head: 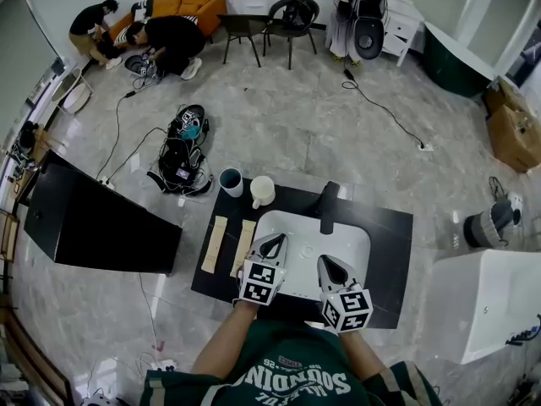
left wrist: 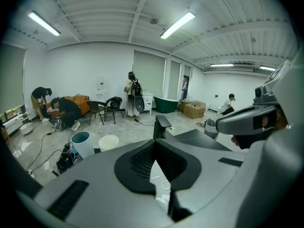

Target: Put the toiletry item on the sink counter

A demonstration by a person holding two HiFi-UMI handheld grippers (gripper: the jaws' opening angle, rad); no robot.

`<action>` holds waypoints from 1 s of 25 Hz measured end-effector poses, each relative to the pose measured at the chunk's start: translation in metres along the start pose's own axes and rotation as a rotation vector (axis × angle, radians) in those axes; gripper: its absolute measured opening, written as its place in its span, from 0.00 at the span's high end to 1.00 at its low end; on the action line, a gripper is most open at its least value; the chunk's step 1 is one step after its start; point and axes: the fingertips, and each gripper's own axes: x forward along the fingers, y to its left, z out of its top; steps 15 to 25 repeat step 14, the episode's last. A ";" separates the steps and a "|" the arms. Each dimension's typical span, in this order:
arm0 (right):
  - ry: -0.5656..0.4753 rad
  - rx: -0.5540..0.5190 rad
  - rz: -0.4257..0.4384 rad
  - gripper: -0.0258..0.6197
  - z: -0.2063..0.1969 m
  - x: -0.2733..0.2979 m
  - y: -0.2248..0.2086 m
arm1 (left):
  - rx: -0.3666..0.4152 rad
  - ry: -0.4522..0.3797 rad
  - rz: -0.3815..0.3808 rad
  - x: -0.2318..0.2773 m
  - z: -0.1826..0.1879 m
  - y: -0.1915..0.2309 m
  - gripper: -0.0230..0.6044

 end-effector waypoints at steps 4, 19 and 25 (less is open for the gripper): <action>0.006 0.000 0.001 0.90 0.000 0.000 0.004 | 0.002 0.005 -0.011 -0.001 -0.001 -0.001 0.95; 0.024 0.005 0.010 0.90 -0.005 0.007 0.017 | 0.009 -0.010 0.012 -0.009 -0.004 0.010 0.95; 0.024 0.005 0.010 0.90 -0.005 0.007 0.017 | 0.009 -0.010 0.012 -0.009 -0.004 0.010 0.95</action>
